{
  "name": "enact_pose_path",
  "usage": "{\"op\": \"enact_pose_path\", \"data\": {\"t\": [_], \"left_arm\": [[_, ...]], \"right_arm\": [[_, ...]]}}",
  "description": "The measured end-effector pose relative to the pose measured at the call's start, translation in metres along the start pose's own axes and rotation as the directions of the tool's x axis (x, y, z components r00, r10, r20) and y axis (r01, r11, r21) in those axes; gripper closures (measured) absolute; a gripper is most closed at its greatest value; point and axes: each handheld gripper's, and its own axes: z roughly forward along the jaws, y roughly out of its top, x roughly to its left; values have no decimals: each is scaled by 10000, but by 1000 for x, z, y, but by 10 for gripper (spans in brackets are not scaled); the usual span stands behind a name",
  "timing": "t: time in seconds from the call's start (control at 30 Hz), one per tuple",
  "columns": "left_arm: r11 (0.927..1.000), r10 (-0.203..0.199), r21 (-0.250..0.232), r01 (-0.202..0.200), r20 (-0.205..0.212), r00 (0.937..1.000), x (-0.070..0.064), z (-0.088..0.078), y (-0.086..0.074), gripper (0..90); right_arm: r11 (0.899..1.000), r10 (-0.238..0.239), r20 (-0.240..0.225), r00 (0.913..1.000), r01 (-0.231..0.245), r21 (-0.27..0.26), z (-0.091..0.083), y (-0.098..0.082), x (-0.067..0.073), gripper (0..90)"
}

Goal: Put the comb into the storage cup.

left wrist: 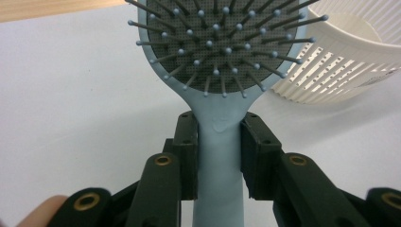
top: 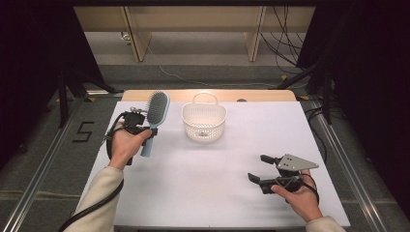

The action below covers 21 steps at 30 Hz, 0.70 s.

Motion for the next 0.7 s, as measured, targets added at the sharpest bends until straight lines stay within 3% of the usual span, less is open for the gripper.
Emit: {"op": "enact_pose_path", "data": {"t": [0.7], "left_arm": [[9970,153,-764,-150,29,9999,-1,-6,3,701]], "right_arm": [[10000,9,-2,10000,-9,-1,0,0,0,164]]}}
